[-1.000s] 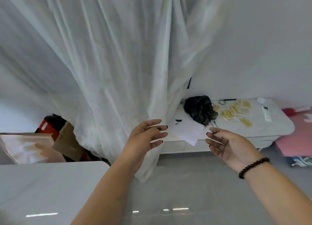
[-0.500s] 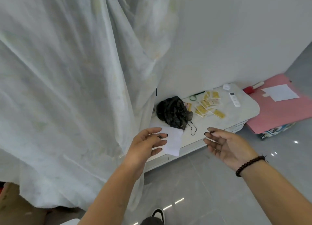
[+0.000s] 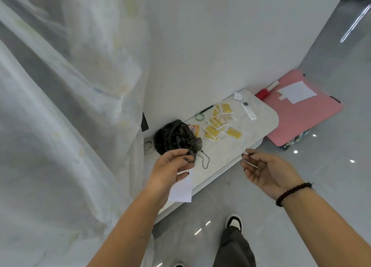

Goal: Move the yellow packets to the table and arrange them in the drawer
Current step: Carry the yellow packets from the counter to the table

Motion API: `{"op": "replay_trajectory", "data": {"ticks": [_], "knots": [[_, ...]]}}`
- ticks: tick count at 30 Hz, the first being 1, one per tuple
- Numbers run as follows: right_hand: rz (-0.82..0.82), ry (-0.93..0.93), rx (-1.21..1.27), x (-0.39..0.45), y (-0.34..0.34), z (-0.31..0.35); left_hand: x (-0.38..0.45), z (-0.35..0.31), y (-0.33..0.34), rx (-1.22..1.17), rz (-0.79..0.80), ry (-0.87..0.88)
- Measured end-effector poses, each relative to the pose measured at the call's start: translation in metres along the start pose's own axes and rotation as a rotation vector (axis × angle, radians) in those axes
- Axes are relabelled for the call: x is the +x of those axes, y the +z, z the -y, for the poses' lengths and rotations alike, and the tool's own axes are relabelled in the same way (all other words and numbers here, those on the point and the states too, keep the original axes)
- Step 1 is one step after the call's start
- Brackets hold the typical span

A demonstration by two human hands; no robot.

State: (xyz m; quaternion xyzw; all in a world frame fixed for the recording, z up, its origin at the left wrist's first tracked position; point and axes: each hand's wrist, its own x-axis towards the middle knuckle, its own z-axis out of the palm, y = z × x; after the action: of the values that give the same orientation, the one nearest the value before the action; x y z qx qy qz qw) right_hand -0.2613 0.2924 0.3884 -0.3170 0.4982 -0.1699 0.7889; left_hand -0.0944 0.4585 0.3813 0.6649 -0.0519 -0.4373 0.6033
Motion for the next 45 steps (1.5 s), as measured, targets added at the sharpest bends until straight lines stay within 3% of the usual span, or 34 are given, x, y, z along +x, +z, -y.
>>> {"op": "replay_trajectory", "data": {"ticks": [11,18,36,45], "knots": [[0.017,0.046,-0.126,0.128,-0.056,0.131,0.123,-0.020,0.136,-0.132,-0.111,-0.086],[0.036,0.076,-0.198,0.195,-0.069,0.190,0.182,-0.028,0.189,-0.173,-0.168,-0.117],[-0.071,0.255,-0.222,0.389,-0.046,0.244,0.390,-0.051,0.217,-0.112,-0.227,-0.303],[-0.094,0.363,-0.273,0.495,-0.043,0.232,0.477,-0.015,0.233,-0.158,-0.342,-0.408]]}}
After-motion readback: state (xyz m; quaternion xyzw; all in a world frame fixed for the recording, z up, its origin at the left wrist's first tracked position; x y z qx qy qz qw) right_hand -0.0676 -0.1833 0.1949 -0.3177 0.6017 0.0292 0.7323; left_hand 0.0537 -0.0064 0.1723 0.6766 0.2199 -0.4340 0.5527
